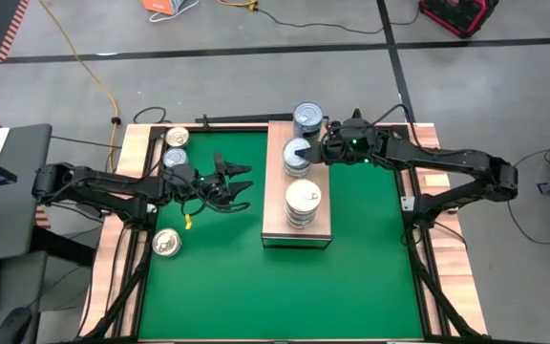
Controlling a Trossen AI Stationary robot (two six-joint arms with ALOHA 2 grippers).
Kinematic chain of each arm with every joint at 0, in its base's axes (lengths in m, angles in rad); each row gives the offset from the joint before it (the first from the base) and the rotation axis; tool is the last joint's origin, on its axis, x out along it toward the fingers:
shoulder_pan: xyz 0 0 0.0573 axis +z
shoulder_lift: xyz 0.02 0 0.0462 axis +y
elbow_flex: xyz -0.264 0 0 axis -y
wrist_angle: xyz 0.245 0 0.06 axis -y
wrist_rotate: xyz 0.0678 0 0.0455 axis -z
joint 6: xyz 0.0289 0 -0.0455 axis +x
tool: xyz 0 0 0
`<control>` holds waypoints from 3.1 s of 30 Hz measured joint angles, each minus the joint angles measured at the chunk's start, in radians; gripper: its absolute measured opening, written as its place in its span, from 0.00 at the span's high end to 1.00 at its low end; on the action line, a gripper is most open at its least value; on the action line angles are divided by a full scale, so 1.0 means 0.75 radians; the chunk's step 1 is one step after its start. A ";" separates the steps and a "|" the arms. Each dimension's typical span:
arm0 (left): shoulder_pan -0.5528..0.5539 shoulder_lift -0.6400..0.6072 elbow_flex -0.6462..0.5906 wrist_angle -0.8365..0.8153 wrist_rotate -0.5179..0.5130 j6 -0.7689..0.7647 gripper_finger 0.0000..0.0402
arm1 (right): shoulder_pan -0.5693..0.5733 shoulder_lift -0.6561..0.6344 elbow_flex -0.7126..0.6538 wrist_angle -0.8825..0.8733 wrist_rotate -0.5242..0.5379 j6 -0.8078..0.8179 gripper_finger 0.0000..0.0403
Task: Stack canned seafood by type on shelf
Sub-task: Stack the green tuna can on top of the green tuna can on the shelf, then stack the blue tuna can on top of the blue tuna can on the shelf
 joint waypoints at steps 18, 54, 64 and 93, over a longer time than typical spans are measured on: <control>0.006 0.000 0.000 -0.089 -0.004 -0.114 0.44 | -0.004 -0.012 0.149 -0.300 -0.034 0.010 0.26; 0.351 -0.103 0.221 -1.069 -0.192 -1.267 0.44 | 0.383 -0.480 0.016 -0.574 0.632 -0.786 0.26; 0.661 0.127 0.279 -1.407 -0.296 -1.435 0.44 | 0.571 -0.542 -0.353 0.330 0.915 -1.427 0.26; 0.805 0.393 0.299 -1.891 -0.378 -1.436 0.71 | 0.591 -0.627 -0.388 0.337 0.903 -1.477 0.26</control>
